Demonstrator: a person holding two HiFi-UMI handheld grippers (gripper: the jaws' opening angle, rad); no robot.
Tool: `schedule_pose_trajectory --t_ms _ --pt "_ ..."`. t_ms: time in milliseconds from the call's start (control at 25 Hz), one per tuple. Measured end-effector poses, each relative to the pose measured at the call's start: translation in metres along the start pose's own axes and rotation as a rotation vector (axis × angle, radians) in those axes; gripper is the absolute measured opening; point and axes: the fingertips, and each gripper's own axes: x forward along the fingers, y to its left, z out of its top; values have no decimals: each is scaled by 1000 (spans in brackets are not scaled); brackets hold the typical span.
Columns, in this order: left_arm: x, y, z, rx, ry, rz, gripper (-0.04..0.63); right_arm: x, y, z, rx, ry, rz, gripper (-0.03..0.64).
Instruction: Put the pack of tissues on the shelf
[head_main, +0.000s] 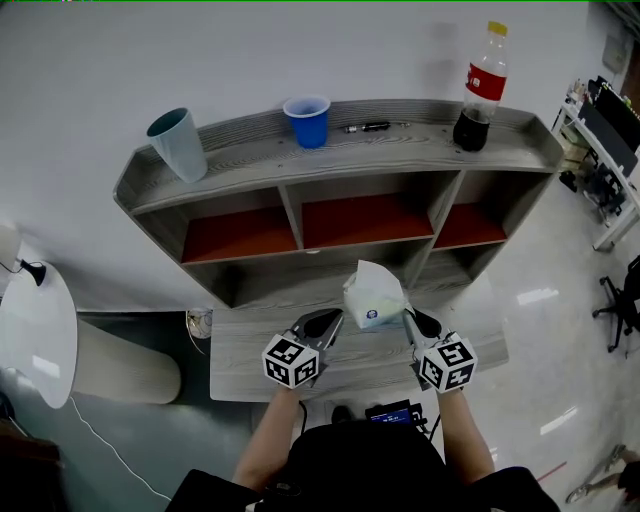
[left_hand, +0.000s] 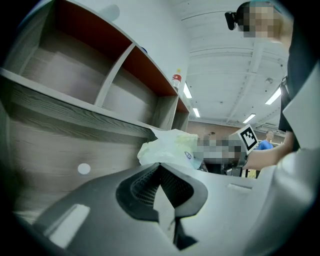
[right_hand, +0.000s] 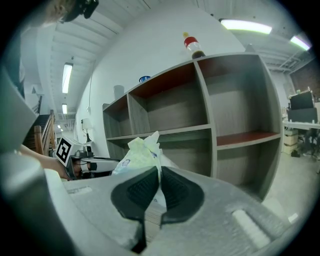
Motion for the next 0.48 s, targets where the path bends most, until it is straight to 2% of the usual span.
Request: schedule_pose_trajectory --t_ms 480 --pt "8 -5 1 5 -5 52 0 1 -13 7 -19 -2 51 12"
